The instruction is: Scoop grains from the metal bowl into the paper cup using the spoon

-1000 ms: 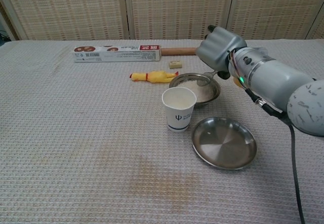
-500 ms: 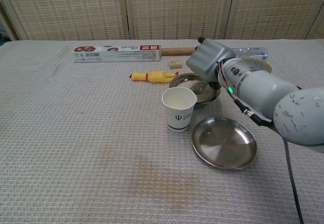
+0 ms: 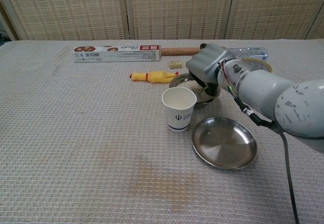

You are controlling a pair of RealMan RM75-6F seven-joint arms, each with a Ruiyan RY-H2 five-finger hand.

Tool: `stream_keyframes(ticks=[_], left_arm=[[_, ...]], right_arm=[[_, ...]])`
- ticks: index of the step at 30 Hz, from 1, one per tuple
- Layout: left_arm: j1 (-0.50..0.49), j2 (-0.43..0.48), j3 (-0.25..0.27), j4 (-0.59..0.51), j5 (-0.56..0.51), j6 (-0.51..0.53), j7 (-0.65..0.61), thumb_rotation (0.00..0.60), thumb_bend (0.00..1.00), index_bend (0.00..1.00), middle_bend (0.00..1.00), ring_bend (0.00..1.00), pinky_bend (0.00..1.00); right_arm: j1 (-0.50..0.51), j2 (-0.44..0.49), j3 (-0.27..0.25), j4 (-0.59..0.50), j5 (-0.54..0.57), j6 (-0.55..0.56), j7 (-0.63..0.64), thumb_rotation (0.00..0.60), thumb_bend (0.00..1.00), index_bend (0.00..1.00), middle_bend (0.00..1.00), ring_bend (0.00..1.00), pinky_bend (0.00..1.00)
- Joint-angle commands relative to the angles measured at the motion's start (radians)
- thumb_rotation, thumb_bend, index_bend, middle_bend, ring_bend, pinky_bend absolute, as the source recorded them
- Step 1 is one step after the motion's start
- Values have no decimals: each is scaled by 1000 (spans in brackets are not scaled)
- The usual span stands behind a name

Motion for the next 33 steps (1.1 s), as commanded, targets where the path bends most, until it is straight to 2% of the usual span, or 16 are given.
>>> stream_keyframes(ticks=[1, 17, 27, 33], left_arm=[[1, 0, 0, 0, 0, 2, 2, 600, 469, 0, 0, 0, 126], [1, 0, 0, -2, 1, 4, 5, 600, 469, 0, 0, 0, 126], [3, 0, 0, -7, 2, 7, 12, 600, 469, 0, 0, 0, 126], [1, 0, 1, -3, -1, -1, 7, 600, 468, 0, 0, 0, 126]], right_arm=[[-4, 20, 21, -32, 46, -12, 40, 600, 346, 821, 559, 139, 50], [-61, 121, 80, -100, 123, -45, 332, 600, 346, 821, 560, 139, 50], [-44, 117, 64, -36, 181, -121, 420, 600, 347, 821, 559, 139, 50], [-42, 144, 51, -70, 166, -101, 446, 600, 346, 820, 559, 139, 50]])
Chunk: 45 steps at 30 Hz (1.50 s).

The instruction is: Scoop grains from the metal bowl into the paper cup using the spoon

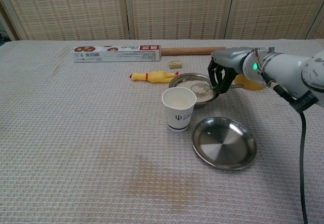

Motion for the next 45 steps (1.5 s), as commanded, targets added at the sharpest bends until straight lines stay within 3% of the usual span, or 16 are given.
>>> stream_keyframes(ticks=[1, 16, 25, 33, 45], left_arm=[[-3, 0, 0, 2, -2, -6, -3, 600, 468, 0, 0, 0, 126], [0, -3, 2, -9, 0, -5, 22, 600, 468, 0, 0, 0, 126], [1, -1, 6, -14, 8, 0, 24, 600, 467, 0, 0, 0, 126], [4, 6, 8, -14, 20, 14, 9, 600, 470, 0, 0, 0, 126], [2, 9, 10, -11, 24, 15, -6, 600, 471, 0, 0, 0, 127]], right_arm=[[-1, 22, -10, -30, -9, 17, 7, 600, 346, 820, 559, 139, 50], [-19, 190, 6, -343, -59, 90, 96, 600, 347, 807, 559, 139, 50], [25, 193, -50, -441, -52, 127, 35, 600, 346, 807, 559, 139, 50], [91, 121, -149, -438, -77, 254, -171, 600, 346, 806, 559, 139, 50], [167, 32, -252, -403, -139, 452, -542, 600, 347, 794, 559, 139, 50]])
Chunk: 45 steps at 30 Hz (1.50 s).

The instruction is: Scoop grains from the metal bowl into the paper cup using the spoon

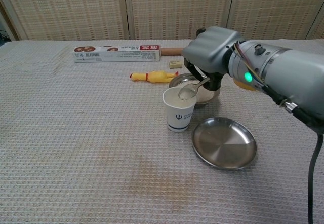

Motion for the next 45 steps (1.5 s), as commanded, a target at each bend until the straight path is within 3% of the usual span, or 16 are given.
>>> stream_keyframes(ticks=[1, 10, 22, 33, 37, 42, 45], left_arm=[[-1, 0, 0, 0, 0, -1, 0, 600, 471, 0, 0, 0, 126], [0, 0, 0, 1, 0, 2, -2, 600, 470, 0, 0, 0, 126], [-1, 0, 0, 2, -1, -1, -3, 600, 470, 0, 0, 0, 127], [-2, -2, 1, 2, -2, -5, 1, 600, 470, 0, 0, 0, 126], [0, -1, 0, 2, -2, 0, 0, 600, 471, 0, 0, 0, 127], [0, 0, -1, 4, -5, -1, -3, 600, 470, 0, 0, 0, 126], [-1, -1, -1, 4, -8, -6, 0, 600, 470, 0, 0, 0, 126]], right_arm=[[29, -43, -49, 22, -43, 62, -107, 600, 347, 794, 559, 139, 50], [31, -74, -103, 59, -139, 84, -185, 600, 346, 785, 559, 139, 50], [10, -77, -231, 142, -449, 94, -277, 600, 347, 783, 559, 139, 50], [-54, -63, -199, 142, -498, 83, -303, 600, 346, 779, 559, 139, 50], [-105, -44, -142, 99, -493, 125, -205, 600, 346, 762, 559, 139, 50], [-210, 32, -55, -20, -512, 178, 138, 600, 345, 745, 559, 140, 50], [-281, 95, -41, -86, -493, 161, 355, 600, 346, 745, 559, 139, 50]])
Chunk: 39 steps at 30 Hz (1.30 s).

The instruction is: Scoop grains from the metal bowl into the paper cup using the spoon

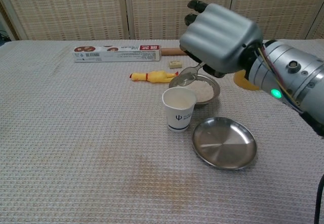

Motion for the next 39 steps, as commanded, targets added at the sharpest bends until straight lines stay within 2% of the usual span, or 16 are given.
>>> stream_keyframes(ticks=[1, 3, 6, 11, 17, 22, 34, 37, 39], left_arm=[[-1, -1, 0, -1, 0, -2, 4, 600, 470, 0, 0, 0, 126], [-1, -2, 0, -4, 0, -2, 10, 600, 470, 0, 0, 0, 126], [1, -3, -1, -9, -1, 1, 22, 600, 472, 0, 0, 0, 127], [1, -6, 0, -19, 2, -1, 39, 600, 472, 0, 0, 0, 127], [-1, -5, 2, -23, 6, -5, 43, 600, 475, 0, 0, 0, 128], [1, 0, -1, -19, 1, 3, 26, 600, 476, 0, 0, 0, 129], [-4, 2, -1, -9, -9, -15, 4, 600, 476, 0, 0, 0, 129], [-3, 4, -1, -12, -8, -12, 8, 600, 476, 0, 0, 0, 130], [-2, 3, -2, -12, -10, -11, 9, 600, 476, 0, 0, 0, 130]], right_arm=[[-144, 129, 65, -159, 34, -15, 416, 600, 346, 745, 557, 139, 50], [-176, 204, 64, -228, 74, -116, 603, 600, 346, 744, 550, 139, 50], [-217, 278, 51, -250, 60, -194, 777, 600, 346, 740, 547, 139, 50], [-275, 285, 7, -192, -16, -228, 889, 600, 346, 710, 537, 139, 50], [-292, 210, -5, -92, -33, -290, 913, 600, 346, 686, 530, 139, 50], [-297, 122, -5, 22, -52, -316, 878, 600, 346, 677, 530, 139, 50], [-294, 15, 9, 159, -63, -391, 820, 600, 346, 630, 523, 139, 50], [-295, 4, 14, 171, -63, -399, 805, 600, 346, 582, 501, 139, 50], [-297, 4, 15, 173, -54, -404, 783, 600, 345, 494, 447, 123, 50]])
